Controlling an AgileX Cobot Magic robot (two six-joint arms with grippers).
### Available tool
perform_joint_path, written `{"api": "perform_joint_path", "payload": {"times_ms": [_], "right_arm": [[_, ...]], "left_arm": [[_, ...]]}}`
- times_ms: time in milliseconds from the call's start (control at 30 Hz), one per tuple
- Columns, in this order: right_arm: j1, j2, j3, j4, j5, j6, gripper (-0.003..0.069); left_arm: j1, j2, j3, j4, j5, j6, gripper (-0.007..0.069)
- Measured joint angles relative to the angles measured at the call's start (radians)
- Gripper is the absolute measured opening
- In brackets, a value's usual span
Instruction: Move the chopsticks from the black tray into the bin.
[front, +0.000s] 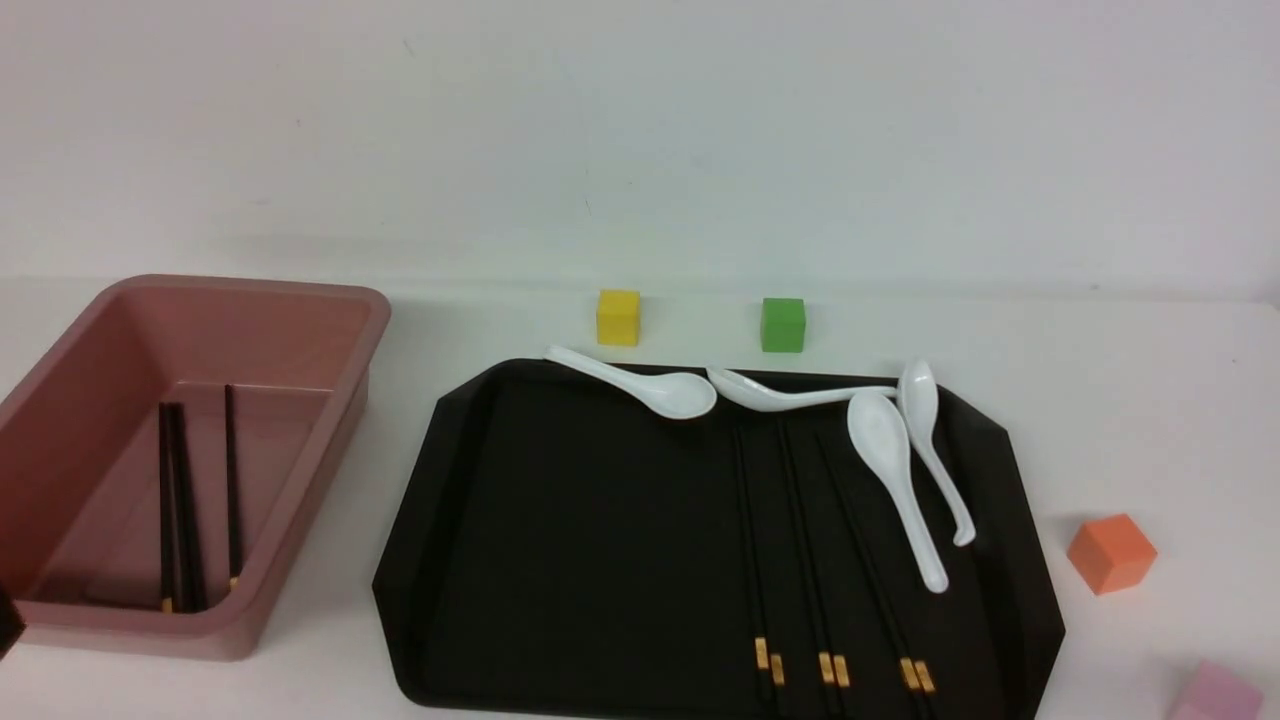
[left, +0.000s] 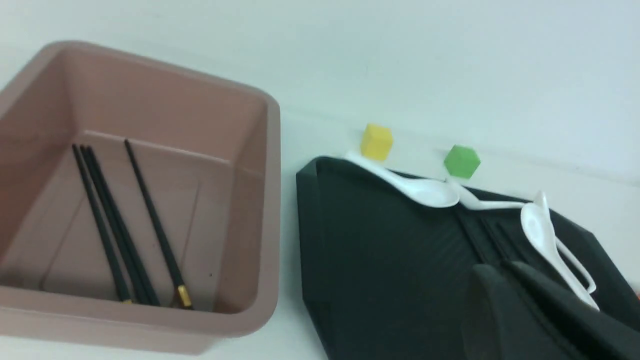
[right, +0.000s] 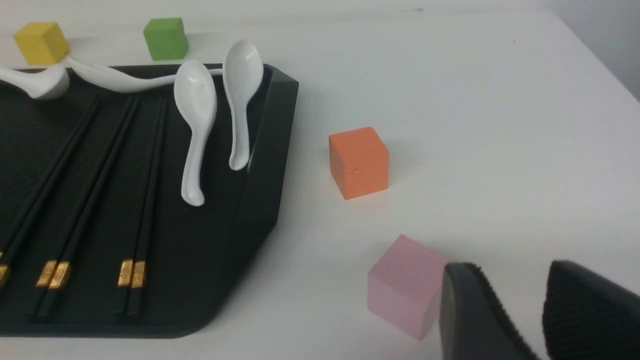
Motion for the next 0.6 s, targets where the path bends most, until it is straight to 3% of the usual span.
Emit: {"api": "perform_joint_path", "payload": {"times_ms": [433, 600], "right_arm": [[0.000, 0.000, 0.000, 0.000, 0.000, 0.000, 0.0239], [0.000, 0.000, 0.000, 0.000, 0.000, 0.000, 0.0239]], "left_arm": [[0.000, -0.023, 0.126, 0.035, -0.080, 0.000, -0.0012], [0.000, -0.117, 0.262, 0.208, -0.103, -0.154, -0.0012]]}}
